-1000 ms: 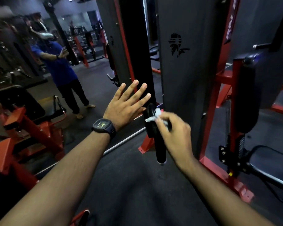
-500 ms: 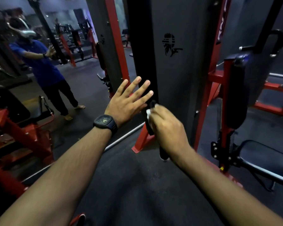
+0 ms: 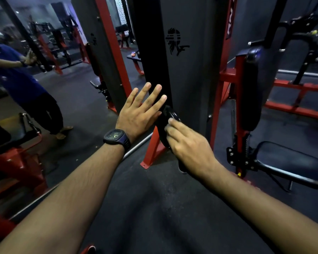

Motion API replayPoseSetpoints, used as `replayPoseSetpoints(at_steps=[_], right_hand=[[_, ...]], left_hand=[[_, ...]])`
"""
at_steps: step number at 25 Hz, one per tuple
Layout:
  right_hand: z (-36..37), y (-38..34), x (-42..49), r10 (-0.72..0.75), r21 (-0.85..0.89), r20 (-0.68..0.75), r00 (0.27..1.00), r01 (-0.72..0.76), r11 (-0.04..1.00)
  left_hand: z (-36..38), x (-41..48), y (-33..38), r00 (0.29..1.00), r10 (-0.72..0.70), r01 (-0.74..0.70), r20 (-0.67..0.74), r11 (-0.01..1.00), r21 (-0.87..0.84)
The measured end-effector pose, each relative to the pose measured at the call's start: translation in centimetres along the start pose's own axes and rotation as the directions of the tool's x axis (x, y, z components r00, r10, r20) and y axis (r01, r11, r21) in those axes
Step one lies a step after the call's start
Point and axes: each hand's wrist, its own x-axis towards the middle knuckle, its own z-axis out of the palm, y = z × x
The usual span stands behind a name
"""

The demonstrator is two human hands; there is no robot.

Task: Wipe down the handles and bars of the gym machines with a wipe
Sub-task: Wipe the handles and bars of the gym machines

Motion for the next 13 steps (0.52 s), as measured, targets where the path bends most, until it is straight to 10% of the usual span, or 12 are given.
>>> replayPoseSetpoints(at_steps=[7,13], right_hand=[[-0.4,2.6,5.0,-0.095,-0.096,0.056,0.994,0.1,0.99],[-1.1,2.0,2.0,0.28,0.275,-0.073,0.957,-0.251,0.928]], left_hand=[[-0.1,0.7,0.9,0.999,-0.019,0.018,0.037,0.999,0.032],[-0.1,0.9,1.3,0.998,-0.032,0.03,0.048,0.999,0.033]])
